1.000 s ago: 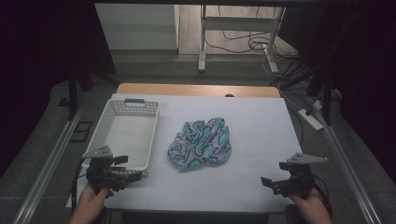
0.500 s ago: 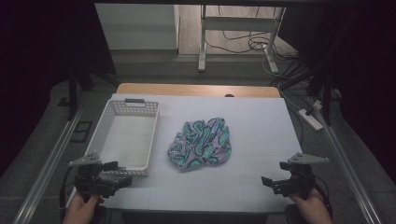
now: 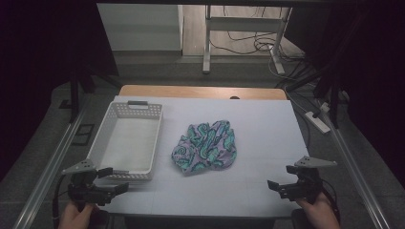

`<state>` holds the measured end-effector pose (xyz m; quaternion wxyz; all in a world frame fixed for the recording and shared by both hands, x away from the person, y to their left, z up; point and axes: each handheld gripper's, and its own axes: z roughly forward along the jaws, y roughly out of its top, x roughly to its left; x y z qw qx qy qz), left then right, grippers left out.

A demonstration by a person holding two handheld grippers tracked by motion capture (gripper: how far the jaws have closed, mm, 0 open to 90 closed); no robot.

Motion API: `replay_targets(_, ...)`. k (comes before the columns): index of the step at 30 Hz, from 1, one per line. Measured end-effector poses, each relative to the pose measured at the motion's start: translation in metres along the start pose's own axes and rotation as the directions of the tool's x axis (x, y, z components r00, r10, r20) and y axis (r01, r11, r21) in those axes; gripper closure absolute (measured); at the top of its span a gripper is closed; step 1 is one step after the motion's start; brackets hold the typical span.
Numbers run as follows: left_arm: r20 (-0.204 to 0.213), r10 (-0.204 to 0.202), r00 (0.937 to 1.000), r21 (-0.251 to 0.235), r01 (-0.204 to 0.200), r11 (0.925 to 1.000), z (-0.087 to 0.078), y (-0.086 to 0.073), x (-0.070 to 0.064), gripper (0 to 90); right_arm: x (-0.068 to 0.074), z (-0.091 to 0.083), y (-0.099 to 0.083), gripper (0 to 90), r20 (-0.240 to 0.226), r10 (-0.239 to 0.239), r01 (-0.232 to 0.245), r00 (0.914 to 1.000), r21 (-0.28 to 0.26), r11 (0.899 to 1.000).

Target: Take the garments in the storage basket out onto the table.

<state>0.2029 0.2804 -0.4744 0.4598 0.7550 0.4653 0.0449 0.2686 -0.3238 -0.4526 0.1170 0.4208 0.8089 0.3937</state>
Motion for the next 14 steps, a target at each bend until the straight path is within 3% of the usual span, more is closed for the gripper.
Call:
replay_targets(9, -0.052, 0.009, 0.9986, 0.024, -0.008, 0.9997, -0.0065, -0.0050, -0.0024, 0.0, 0.0005, -0.0001, 0.0001, 1.3, 0.002, -0.001, 0.001, 1.0000, -0.001, 1.000)
replay_targets(14, -0.049, -0.001, 0.9988, 0.012, 0.002, 0.9999, -0.0086, -0.0062, -0.0015, 0.0, 0.0010, 0.0005, 0.0003, 1.3, 0.004, -0.007, 0.007, 1.0000, 0.005, 1.000)
